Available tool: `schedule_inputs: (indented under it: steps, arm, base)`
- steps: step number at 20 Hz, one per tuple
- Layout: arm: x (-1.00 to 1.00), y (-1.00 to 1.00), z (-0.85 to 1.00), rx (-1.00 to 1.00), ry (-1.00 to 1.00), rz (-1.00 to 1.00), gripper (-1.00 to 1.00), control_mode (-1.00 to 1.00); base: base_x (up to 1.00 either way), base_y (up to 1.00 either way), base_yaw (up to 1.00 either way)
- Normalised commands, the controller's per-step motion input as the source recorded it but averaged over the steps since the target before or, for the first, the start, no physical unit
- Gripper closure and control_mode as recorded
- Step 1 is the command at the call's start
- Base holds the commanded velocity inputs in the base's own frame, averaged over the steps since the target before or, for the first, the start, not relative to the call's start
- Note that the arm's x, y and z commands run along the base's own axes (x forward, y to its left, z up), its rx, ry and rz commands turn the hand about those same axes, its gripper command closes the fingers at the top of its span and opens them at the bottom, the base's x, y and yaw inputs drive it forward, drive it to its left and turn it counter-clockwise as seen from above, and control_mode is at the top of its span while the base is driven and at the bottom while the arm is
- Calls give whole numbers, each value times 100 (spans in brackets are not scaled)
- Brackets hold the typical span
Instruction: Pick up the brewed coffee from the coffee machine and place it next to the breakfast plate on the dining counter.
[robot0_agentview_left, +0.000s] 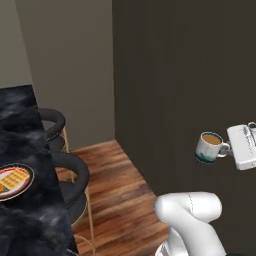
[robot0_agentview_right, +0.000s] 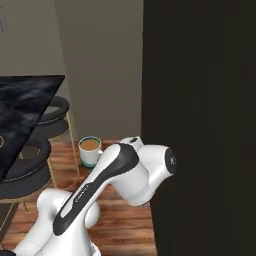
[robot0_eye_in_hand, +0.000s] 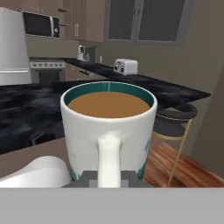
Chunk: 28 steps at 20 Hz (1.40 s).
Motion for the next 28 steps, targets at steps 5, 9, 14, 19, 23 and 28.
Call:
schedule_inputs:
  steps: [5, 9, 14, 19, 23, 28]
  arm:
    - [0, 0, 0, 0, 0, 0, 100, 100]
    - [0, 0, 0, 0, 0, 0, 100, 100]
    - [0, 0, 0, 0, 0, 0, 100, 100]
    - [0, 0, 0, 0, 0, 0, 100, 100]
    - [0, 0, 0, 0, 0, 0, 100, 100]
    - [0, 0, 0, 0, 0, 0, 100, 100]
  base:
    - [97, 0, 63]
    - [79, 0, 61]
    - [80, 0, 63]
    - [67, 0, 66]
    - [62, 0, 66]
    - [69, 0, 63]
